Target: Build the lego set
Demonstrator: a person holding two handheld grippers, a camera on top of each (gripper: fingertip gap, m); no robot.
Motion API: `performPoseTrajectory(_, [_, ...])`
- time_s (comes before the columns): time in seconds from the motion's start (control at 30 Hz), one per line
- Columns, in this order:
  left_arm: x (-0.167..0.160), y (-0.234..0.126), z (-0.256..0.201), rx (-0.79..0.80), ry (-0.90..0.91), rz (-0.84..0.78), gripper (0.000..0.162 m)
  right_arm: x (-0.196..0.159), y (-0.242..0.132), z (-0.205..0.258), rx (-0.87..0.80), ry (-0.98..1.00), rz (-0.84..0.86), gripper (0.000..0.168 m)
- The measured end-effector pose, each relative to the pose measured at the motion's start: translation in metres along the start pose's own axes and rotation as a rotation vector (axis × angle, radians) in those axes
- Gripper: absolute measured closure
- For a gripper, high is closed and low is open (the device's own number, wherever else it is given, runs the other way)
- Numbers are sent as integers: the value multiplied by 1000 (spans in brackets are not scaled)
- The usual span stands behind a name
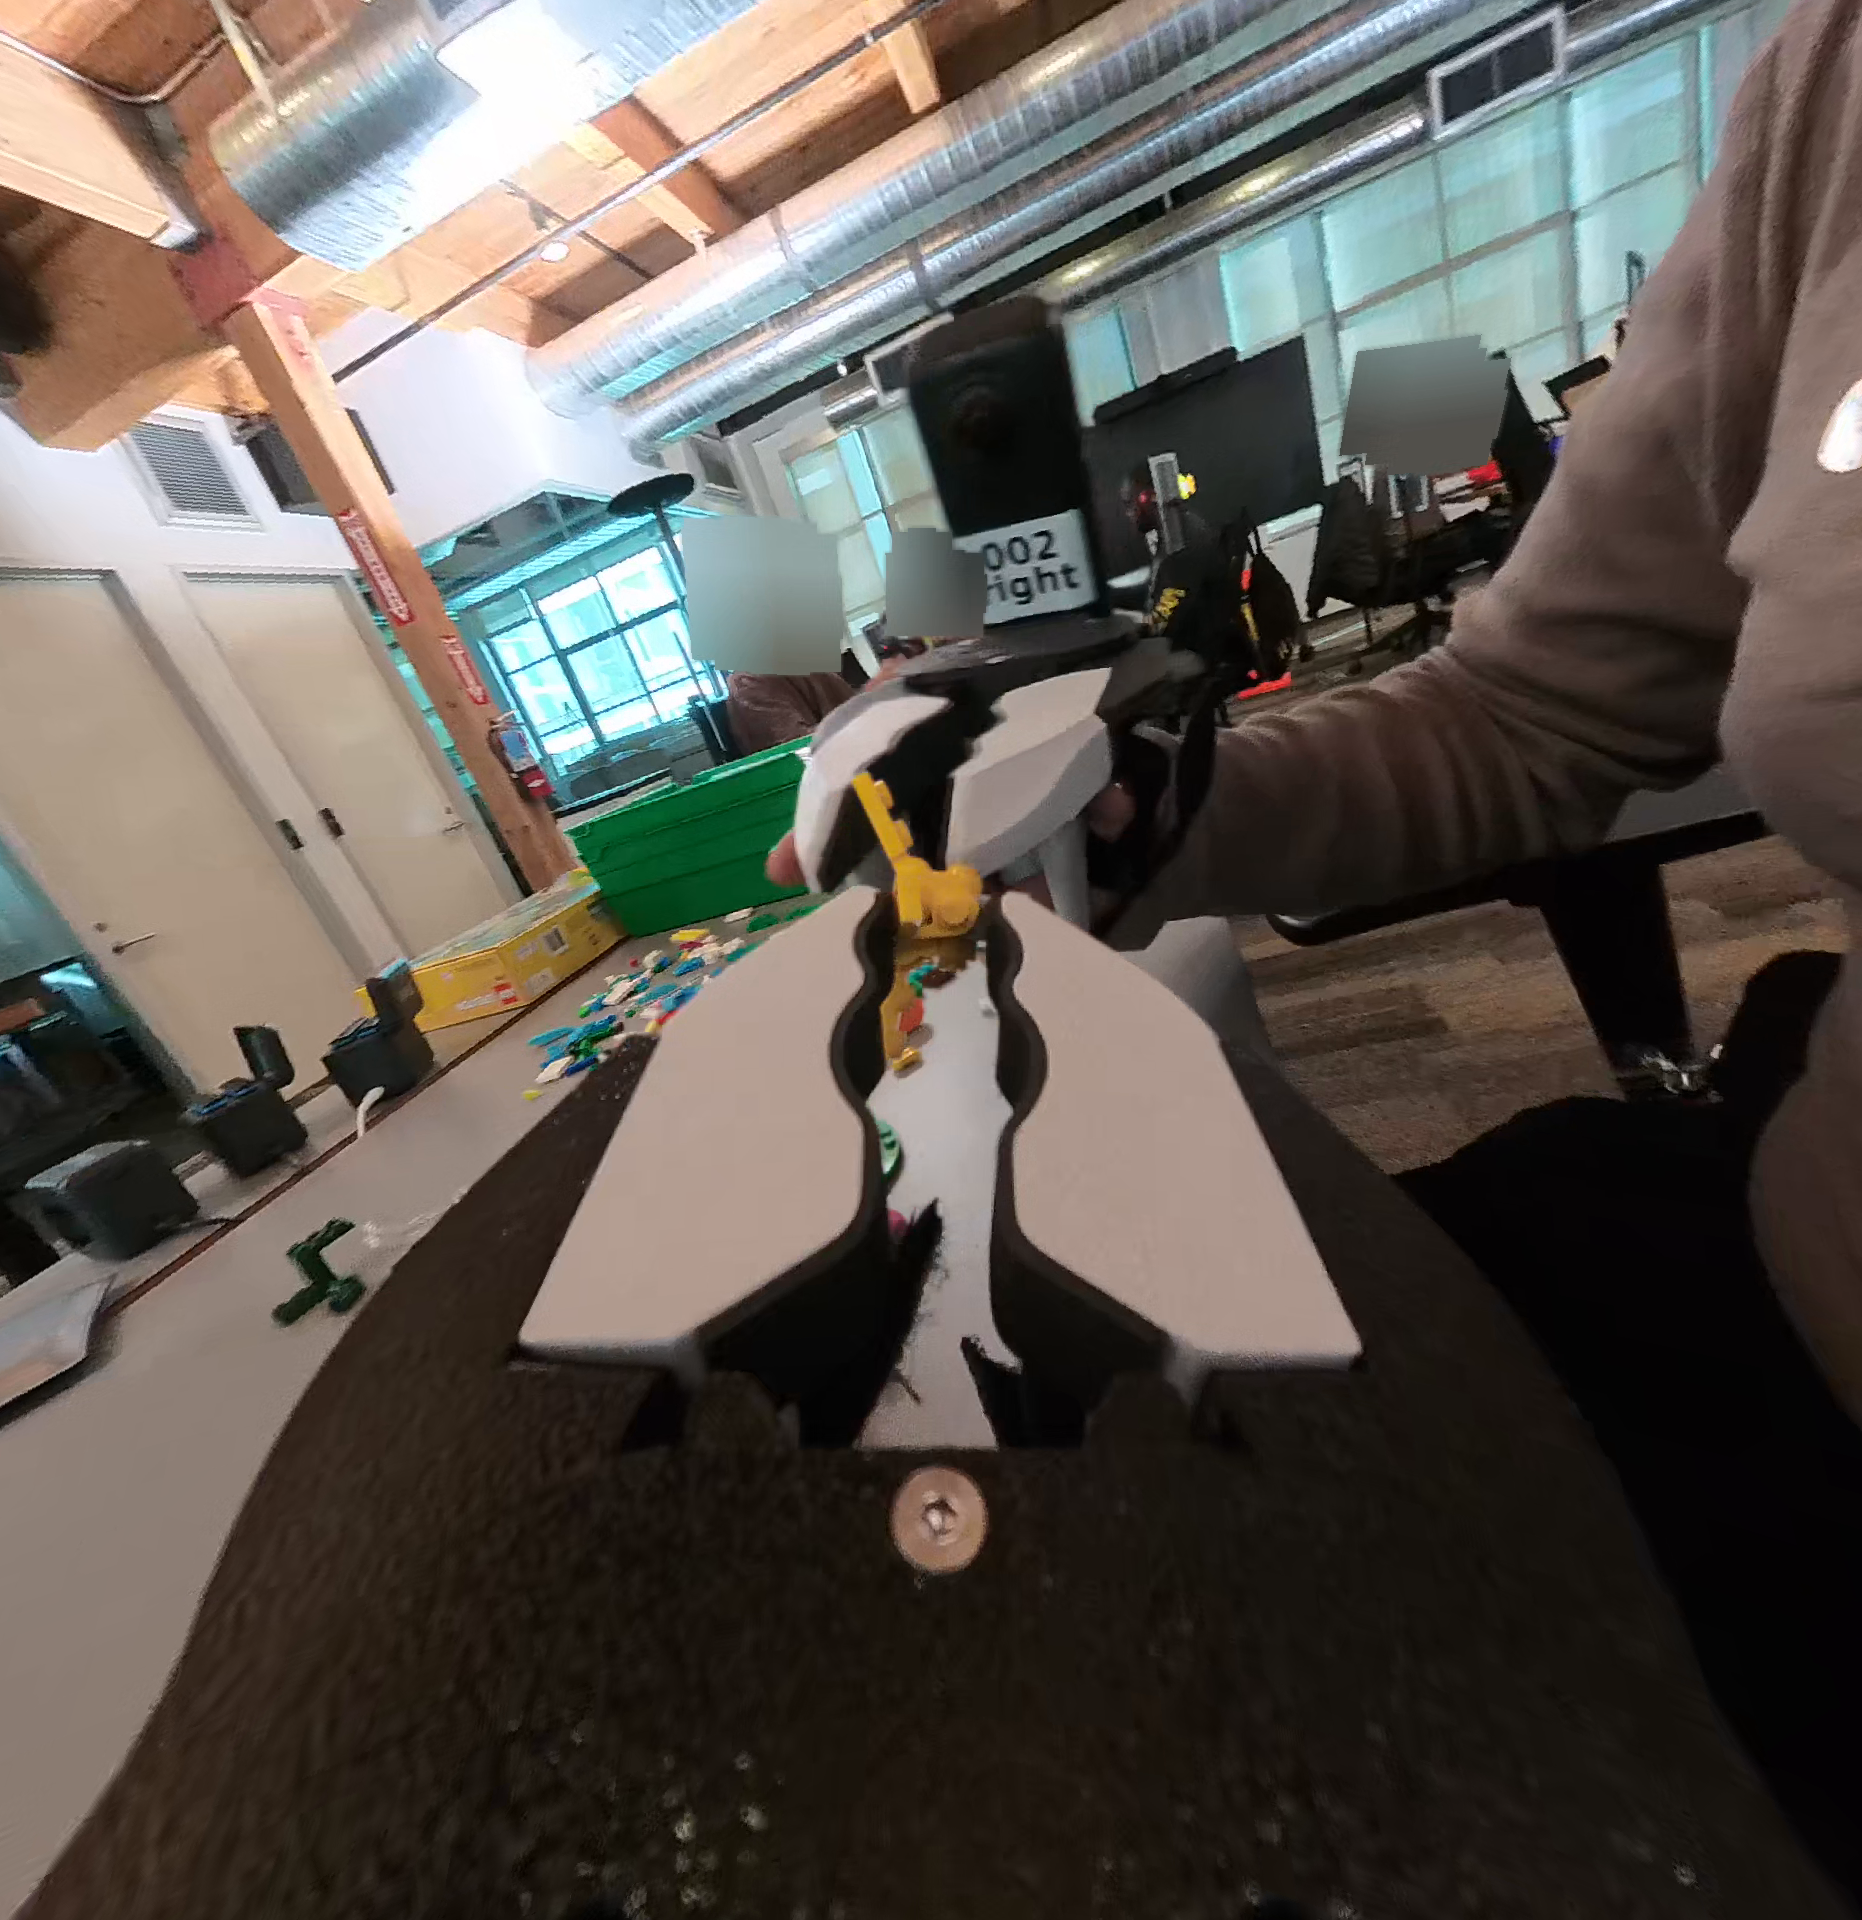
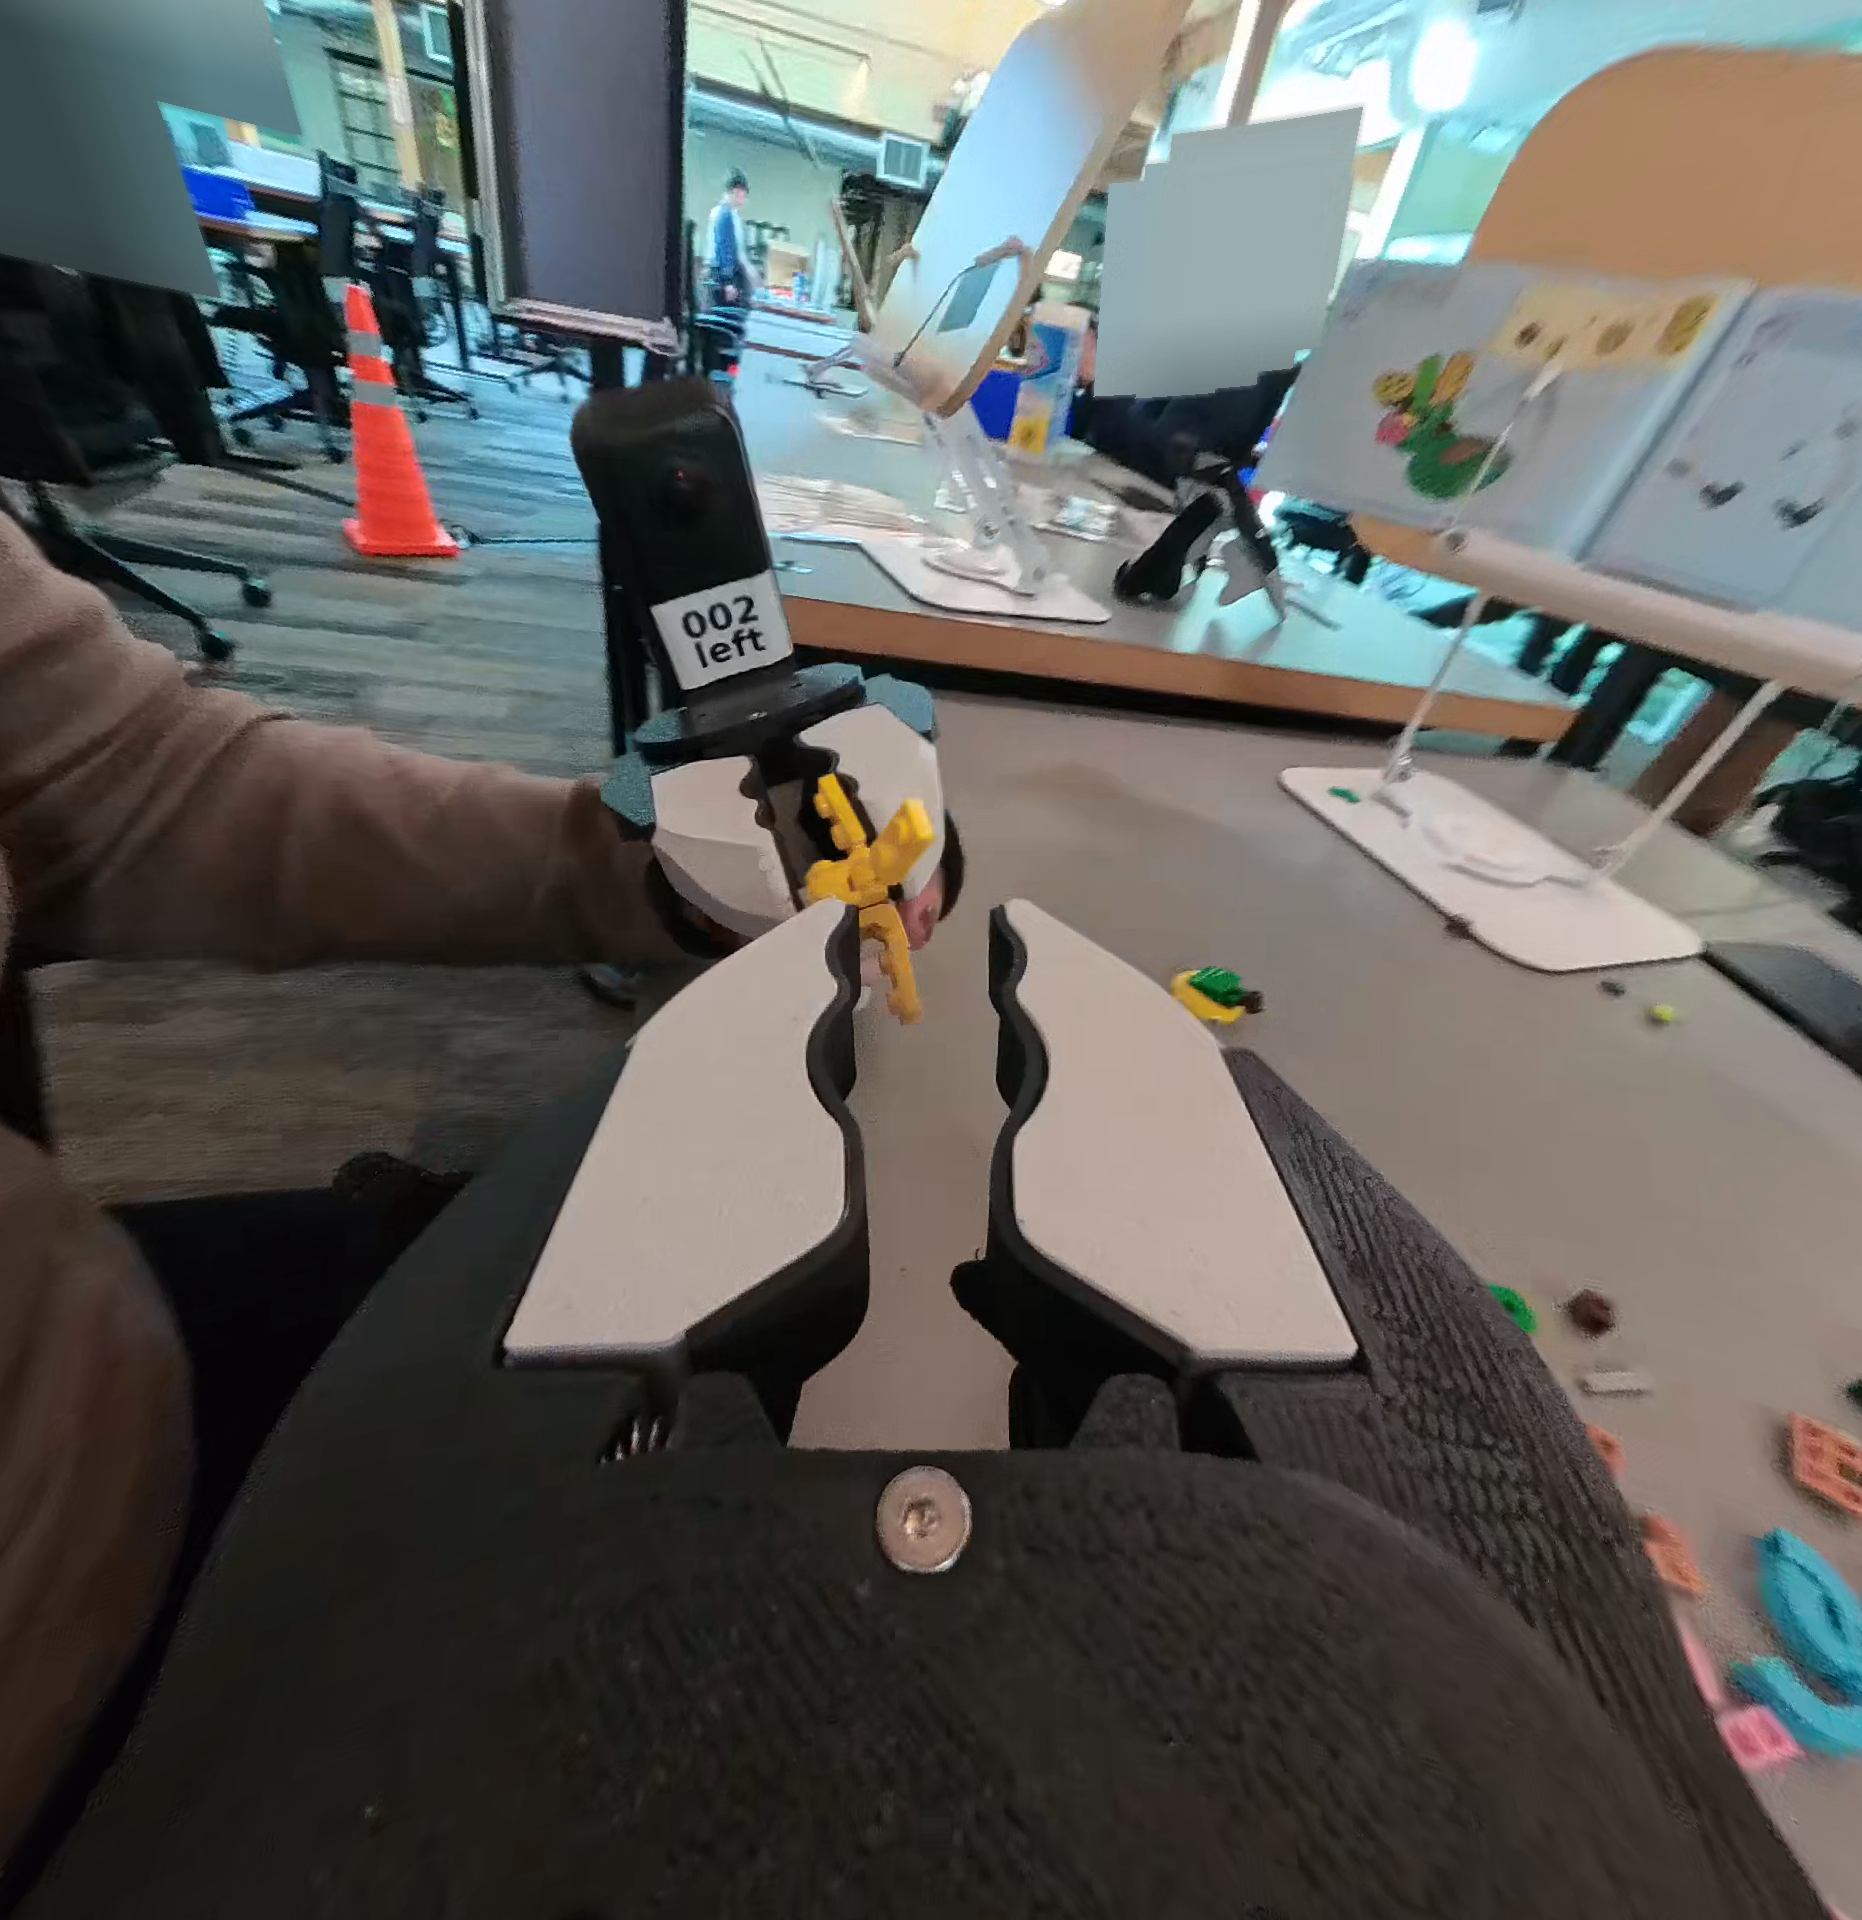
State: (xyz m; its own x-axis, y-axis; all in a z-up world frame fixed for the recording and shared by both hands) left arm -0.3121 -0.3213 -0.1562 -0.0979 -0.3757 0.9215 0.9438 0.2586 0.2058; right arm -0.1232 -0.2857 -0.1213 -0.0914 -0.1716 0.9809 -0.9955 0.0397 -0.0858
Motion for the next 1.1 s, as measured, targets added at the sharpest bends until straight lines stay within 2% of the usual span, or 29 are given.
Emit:
performPoseTrajectory(0.13, [7, 4, -2, -14, 42, 21, 145, -2, -2, -5, 111, 132, -15, 148])
performPoseTrajectory(0.27, [12, 3, -2, 83, 191, 104, 145, -1, -4, -11, 203, 316, -38, 146])
performPoseTrajectory(0.37, [16, 6, -4, 205, 419, 235, 145, 0, -3, -17, 153, 423, 17, 146])
performPoseTrajectory(0.47, [21, 13, -9, 283, 629, 341, 145, 0, 1, -16, 79, 408, 137, 147])
performPoseTrajectory(0.6, [21, 21, -15, 294, 774, 419, 145, 1, 5, -12, 52, 418, 165, 150])
performPoseTrajectory(0.97, [18, 26, -22, 256, 912, 492, 145, 0, 5, -12, 44, 429, 148, 153])
performPoseTrajectory(1.03, [17, 26, -22, 256, 889, 472, 142, 0, 5, -12, 48, 412, 149, 153])
performPoseTrajectory(1.1, [18, 26, -20, 198, 725, 459, 134, -1, 3, -13, 57, 384, 166, 153])
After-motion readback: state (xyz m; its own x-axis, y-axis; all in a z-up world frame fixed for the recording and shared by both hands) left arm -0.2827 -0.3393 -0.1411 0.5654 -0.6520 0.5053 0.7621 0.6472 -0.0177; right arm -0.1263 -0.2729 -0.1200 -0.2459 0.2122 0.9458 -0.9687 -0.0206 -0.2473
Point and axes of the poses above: each gripper's, where its closed fingertips meet, y out along the fingers, x out of its top, z = x × y across the jaws, the point moved 10 cm from there along -y, back along the fingers
